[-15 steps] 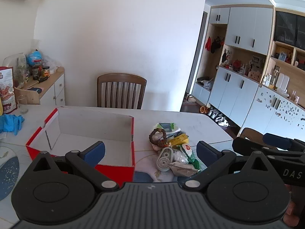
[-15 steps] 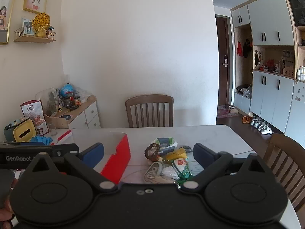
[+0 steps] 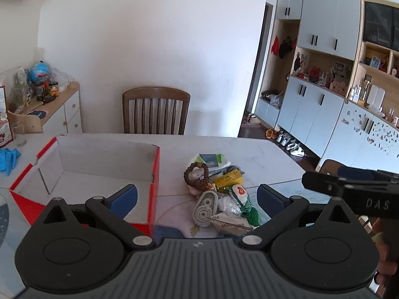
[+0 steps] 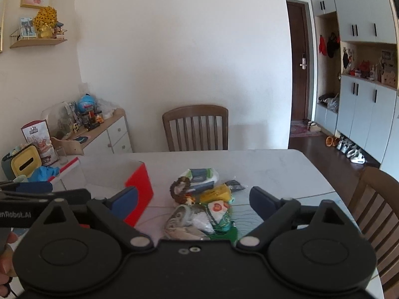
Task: Organize objects
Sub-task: 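Move both grippers toward the pile of items on the table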
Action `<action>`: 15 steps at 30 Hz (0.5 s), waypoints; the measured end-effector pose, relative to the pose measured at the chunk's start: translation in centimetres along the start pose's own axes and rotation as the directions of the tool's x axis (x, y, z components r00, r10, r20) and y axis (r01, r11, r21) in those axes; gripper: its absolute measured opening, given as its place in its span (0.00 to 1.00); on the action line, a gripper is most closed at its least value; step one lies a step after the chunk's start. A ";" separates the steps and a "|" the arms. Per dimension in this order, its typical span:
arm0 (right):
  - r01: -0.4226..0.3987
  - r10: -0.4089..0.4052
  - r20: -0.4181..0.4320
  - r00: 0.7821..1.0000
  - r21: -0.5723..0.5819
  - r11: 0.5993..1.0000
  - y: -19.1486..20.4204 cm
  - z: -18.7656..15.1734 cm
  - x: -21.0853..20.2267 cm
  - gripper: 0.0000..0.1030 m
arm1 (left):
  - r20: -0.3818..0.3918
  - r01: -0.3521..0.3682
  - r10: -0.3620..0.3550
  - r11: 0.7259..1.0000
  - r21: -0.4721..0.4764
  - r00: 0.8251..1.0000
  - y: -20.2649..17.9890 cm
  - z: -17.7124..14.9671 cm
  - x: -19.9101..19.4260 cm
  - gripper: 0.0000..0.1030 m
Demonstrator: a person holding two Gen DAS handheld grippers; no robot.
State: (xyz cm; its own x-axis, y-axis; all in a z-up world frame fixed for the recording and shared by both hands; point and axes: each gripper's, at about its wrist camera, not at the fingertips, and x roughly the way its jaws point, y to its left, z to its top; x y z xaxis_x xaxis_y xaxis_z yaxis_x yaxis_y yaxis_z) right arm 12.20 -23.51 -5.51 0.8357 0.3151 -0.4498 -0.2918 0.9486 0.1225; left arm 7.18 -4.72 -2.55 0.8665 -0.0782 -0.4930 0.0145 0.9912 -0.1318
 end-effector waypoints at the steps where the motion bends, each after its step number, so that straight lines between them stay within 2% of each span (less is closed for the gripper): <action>1: 0.003 -0.003 -0.005 1.000 -0.003 1.000 -0.4 0.1 0.3 0.91 | -0.002 0.005 -0.005 1.000 0.003 1.000 -0.3 -0.1 0.4 1.00; 7: -0.023 0.022 -0.060 0.998 -0.019 1.000 -2.8 0.1 2.7 0.91 | -0.043 0.025 -0.023 0.999 0.048 0.999 -2.3 -0.9 3.1 1.00; 15: -0.041 0.034 -0.149 0.988 -0.047 0.998 -5.6 -0.2 7.7 0.91 | -0.139 0.067 -0.050 0.990 0.125 0.989 -4.9 -2.8 8.3 1.00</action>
State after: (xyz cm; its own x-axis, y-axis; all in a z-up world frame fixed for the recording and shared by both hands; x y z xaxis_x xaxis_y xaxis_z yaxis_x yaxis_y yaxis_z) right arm 20.12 -26.37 -9.83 0.7466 0.3390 -0.5725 -0.3476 0.9324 0.0988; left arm 12.91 -10.55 -8.46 0.7872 -0.1414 -0.6002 0.1351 0.9892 -0.0559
